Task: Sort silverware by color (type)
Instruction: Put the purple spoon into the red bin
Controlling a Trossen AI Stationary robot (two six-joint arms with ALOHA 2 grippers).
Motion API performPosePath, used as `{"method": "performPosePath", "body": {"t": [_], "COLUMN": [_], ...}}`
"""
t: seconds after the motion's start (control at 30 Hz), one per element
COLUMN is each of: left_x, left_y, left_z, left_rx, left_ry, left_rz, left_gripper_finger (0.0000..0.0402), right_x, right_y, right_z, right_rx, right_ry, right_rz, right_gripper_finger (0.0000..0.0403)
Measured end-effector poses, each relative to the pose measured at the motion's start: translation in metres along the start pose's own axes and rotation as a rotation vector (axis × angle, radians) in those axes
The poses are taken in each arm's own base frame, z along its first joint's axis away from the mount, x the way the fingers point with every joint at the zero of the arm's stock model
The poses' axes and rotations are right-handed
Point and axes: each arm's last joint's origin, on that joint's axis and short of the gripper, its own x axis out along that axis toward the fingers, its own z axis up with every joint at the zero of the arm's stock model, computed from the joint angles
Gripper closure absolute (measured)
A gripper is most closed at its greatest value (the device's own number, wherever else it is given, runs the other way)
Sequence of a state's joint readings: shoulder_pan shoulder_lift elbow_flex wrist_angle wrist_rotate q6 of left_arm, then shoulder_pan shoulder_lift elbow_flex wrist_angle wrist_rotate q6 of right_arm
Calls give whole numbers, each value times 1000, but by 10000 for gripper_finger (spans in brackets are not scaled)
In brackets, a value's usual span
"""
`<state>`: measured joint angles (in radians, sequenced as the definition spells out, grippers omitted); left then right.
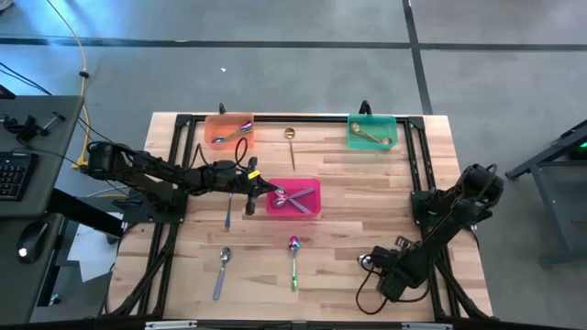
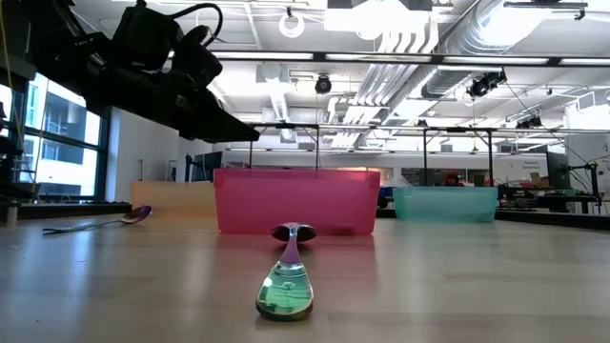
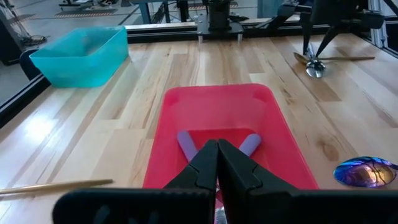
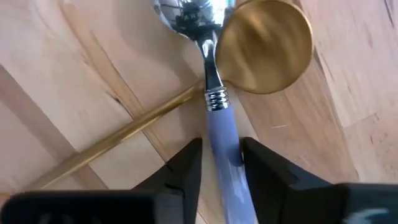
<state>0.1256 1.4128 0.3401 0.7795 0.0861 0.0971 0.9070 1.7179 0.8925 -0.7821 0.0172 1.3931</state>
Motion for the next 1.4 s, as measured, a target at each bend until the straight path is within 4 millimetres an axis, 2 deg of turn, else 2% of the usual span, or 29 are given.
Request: {"method": "performPosePath", "body": {"t": [0.2, 0.33, 0.53, 0.63, 0.8, 1.13, 1.4], "left_x": [0, 1, 1, 1, 0, 0, 0], "left_y": [-5, -9, -13, -13, -13, -14, -14], "left_z": [0, 1, 2, 3, 6, 6, 7], "left_rx": [-1, -4, -13, -32, -42, -48, -48], "left_ry": [-1, -1, -12, -24, -44, -46, -57], "left_rz": [-20, -35, -32, -32, -31, -33, -34], "left_gripper_finger": [402, 402, 401, 402, 402, 401, 401], "right_x": [0, -1, -19, -33, -40, -46, -44], "right_y": [0, 0, -3, 3, 4, 7, 11], "right_z": [0, 0, 0, -1, -4, -4, 17], "right_rx": [-6, -6, -11, 3, 18, 16, -79], "right_ry": [-1, 0, -47, -89, -116, -279, -440], "right_rz": [5, 5, -64, -36, -57, -65, -33], "right_gripper_finger": [369, 393, 390, 392, 393, 393, 402]}}
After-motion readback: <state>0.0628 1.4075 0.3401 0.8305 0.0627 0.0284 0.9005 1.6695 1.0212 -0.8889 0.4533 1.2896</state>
